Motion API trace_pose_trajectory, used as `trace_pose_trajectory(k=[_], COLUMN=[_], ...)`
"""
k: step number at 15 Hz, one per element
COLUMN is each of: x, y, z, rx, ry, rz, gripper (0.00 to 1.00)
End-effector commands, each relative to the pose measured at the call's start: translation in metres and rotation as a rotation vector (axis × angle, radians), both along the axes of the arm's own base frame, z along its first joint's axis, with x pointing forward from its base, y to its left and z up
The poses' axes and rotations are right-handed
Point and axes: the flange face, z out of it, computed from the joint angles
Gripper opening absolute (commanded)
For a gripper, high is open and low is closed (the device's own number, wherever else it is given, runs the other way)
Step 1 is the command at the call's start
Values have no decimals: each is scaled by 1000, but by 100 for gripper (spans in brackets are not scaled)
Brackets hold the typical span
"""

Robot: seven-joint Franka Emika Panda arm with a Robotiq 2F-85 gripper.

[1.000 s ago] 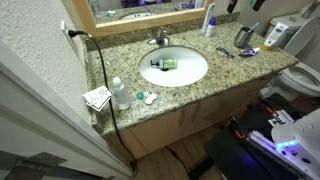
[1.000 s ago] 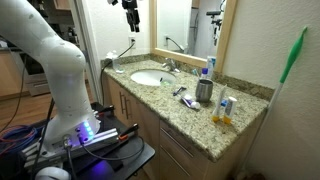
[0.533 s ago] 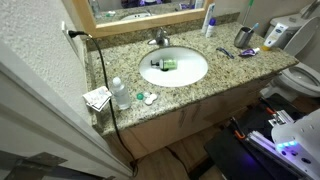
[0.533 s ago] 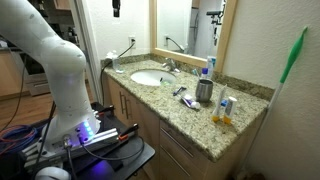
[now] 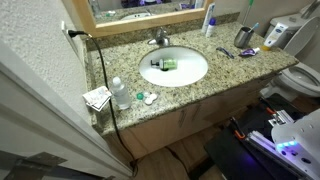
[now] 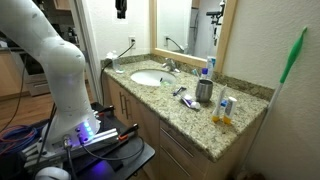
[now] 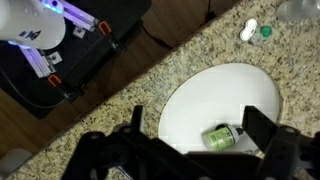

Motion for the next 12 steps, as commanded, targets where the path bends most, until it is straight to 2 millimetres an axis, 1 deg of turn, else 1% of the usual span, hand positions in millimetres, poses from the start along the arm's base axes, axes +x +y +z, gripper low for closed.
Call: trace_pose_trajectory(k=[1,3,4,5,6,7,8,10,11,12], x=[62,96,106,112,100,107,112,114,120,136], y=[-22,-37,-42,-45,-39,-44,-47,-47,-49,-56], z=[-69,-112,-127,-134,-120,-134,-142,-142,-157,-185], rx=[47,54,61,82,49,53,57,59,22,51], ry=[26,15,28,65,33,56,72,75,152,211], rz=[-199,-317,-375,-421,-341,-374,-391,-404,-432,-466], gripper=[100,100,100,100,100,100,100,100,100,100])
